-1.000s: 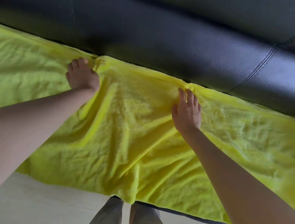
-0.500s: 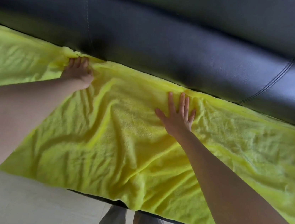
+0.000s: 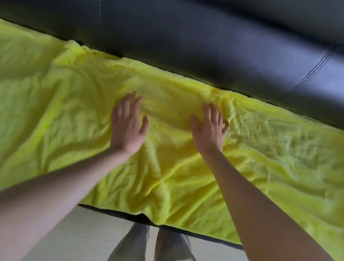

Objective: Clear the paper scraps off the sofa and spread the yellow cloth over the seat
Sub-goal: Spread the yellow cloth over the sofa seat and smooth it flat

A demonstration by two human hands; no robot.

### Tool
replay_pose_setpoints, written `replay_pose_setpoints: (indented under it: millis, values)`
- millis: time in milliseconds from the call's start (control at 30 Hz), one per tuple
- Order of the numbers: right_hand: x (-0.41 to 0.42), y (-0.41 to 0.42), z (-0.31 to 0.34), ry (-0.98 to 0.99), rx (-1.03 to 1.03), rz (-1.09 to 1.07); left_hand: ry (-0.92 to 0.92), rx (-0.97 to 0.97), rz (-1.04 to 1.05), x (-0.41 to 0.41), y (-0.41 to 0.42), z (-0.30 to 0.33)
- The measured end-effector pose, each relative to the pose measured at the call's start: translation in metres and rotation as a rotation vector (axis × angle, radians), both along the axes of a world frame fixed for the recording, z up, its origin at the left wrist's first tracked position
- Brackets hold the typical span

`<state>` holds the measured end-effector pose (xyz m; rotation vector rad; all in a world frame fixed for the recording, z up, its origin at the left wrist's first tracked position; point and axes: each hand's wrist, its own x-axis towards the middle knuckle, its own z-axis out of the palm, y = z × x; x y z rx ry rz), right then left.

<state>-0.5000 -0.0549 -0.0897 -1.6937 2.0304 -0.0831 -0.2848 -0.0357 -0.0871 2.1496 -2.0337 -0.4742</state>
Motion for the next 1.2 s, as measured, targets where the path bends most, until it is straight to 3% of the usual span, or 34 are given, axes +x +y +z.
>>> replay_pose_setpoints:
  millis: [167,333,467,667,833,1200]
  values:
    - [-0.013,0.101,0.003,0.119,-0.105,-0.080,0.002,0.068,-0.294,-0.048,0.099,-0.003]
    - [-0.035,0.186,0.005,0.159,-0.008,-0.159,-0.043,0.129,-0.176,-0.048,0.159,-0.002]
    - [-0.042,0.228,0.007,0.170,0.102,-0.350,-0.062,0.154,-0.014,-0.027,0.200,-0.001]
    - [-0.053,0.259,0.020,0.116,0.154,-0.494,-0.259,0.065,-0.389,0.001,0.266,-0.004]
    - [-0.065,0.271,0.018,-0.026,0.301,-0.844,-0.354,0.071,-0.369,-0.011,0.262,0.004]
    - [-0.076,0.299,0.008,0.115,0.213,-0.543,-0.396,0.032,-0.425,-0.023,0.253,0.010]
